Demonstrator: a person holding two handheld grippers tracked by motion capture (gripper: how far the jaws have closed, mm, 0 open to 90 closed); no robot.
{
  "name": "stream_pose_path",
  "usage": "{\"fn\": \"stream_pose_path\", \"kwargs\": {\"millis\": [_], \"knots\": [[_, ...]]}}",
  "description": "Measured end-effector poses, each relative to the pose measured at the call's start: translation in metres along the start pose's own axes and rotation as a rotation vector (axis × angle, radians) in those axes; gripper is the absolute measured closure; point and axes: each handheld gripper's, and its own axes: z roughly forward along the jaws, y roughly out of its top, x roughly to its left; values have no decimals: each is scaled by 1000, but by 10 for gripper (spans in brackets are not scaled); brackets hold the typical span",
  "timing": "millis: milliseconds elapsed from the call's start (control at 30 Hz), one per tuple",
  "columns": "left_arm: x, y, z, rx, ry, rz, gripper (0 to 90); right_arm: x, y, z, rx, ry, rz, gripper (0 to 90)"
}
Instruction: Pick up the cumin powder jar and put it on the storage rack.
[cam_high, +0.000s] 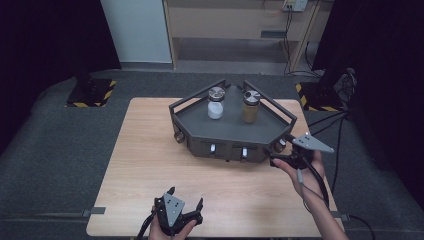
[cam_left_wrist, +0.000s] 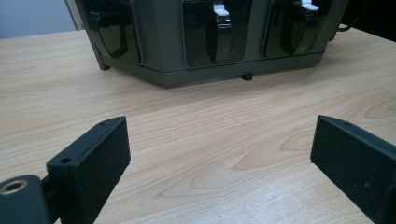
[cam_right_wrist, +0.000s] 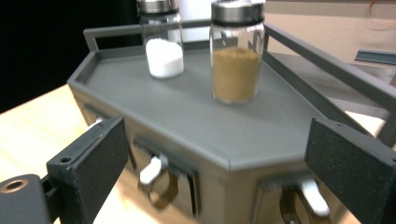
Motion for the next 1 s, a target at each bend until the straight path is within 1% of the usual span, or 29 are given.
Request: {"fn": "stream_pose_path", "kwargs": {"millis": [200,233,267,333,400,467,633,733,967,1000], "knots": [[-1,0,-1,-1,3,2,39,2,-23,-27,4,-27,-2,62],[-1,0,-1,-1,3,2,39,2,-23,-27,4,-27,-2,62],[-2,0,-1,-2,2,2,39,4,-31,-36,5,-29,1,62],[-2,0,-1,-3,3,4,39,6,-38,-44,6,-33,-6,62],[-3,0,-1,-3,4,7,39,9,-46,-50,-3,-35,5,60],[-3,0,-1,-2,4,7,39,11,-53,-56,-4,-41,4,59],[-5,-1,-2,-3,5,13,39,13,-63,-63,-2,-46,13,56],[-6,-2,-2,-4,8,16,39,14,-69,-66,-6,-50,9,56],[-6,-3,-2,-6,15,14,39,19,-91,-73,-52,-68,33,51],[-6,-3,-2,-6,16,14,39,17,-91,-72,-41,-60,32,52]]}}
